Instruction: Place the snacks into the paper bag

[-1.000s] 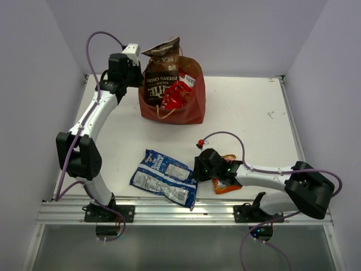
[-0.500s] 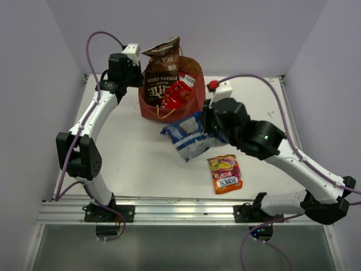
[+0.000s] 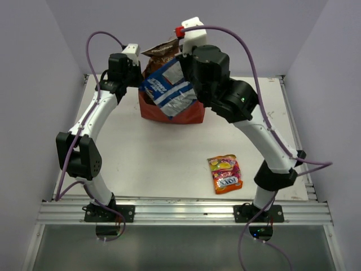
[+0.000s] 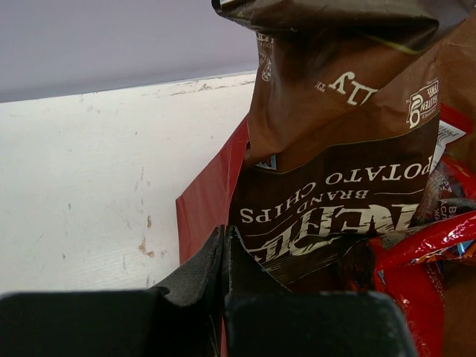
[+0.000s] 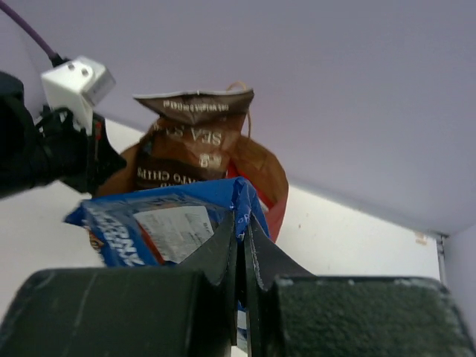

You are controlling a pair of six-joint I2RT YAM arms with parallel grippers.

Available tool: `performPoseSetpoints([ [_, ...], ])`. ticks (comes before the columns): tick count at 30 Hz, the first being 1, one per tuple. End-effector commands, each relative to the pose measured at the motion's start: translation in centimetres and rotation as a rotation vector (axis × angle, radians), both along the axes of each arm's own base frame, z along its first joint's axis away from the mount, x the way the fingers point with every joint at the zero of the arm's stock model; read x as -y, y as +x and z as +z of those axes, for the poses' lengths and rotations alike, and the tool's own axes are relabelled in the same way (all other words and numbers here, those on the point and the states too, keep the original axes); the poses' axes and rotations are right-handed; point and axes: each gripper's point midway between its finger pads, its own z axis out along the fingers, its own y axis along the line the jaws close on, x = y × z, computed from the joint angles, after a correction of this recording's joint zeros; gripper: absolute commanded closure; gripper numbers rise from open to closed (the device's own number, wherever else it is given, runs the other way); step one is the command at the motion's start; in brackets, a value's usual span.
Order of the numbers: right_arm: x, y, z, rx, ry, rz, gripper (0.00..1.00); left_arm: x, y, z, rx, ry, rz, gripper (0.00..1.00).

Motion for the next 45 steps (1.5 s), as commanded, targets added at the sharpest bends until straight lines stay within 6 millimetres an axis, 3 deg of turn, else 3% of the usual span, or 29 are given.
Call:
performPoseSetpoints([
  [1,1.4,0.0,7.6,0.201,0.054,-0.031,1.00,-0.8,-0.1,0.3,0.001,-0.006,0.018,1.00],
  [5,2.4,0.2,9.9,0.280,0.087,-0.066,1.00,-0.9,-0.1,0.4,0.004,0.001,0.022,1.00],
  [9,3.0,1.1,10.1,0.293,0.136,-0.074,1.00,-0.8,-0.1,0.1,-0.005,0.002,0.017,1.00],
  [14,3.1,3.7,8.9,0.273,0.184,-0.071,1.00,-1.0,-0.1,-0.1,-0.008,0.010,0.025,1.00],
  [19,1.9,7.0,5.0,0.195,0.126,-0.069,1.00,-1.0,0.0,0.0,-0.005,0.009,0.025,1.00],
  [22,2.0,8.2,3.8,0.180,0.112,-0.086,1.00,-1.0,0.0,-0.2,-0.008,0.009,0.024,1.00],
  [25,2.8,8.9,4.9,0.205,0.171,-0.103,1.00,-1.0,0.0,-0.3,-0.011,0.010,0.022,1.00],
  [29,2.2,8.9,5.6,0.212,0.179,-0.052,1.00,-1.0,0.0,-0.5,-0.015,0.012,0.024,1.00],
  [34,0.3,9.9,2.1,0.131,0.104,0.001,1.00,-1.0,0.0,-0.4,-0.014,0.012,0.023,1.00],
  [39,-2.5,11.0,-3.0,0.008,0.001,0.087,1.00,-0.9,0.0,-0.3,-0.011,0.010,0.018,1.00],
  [45,-3.7,10.7,-4.3,-0.022,-0.065,0.169,0.98,-0.8,0.0,-0.3,-0.011,0.007,0.011,1.00],
])
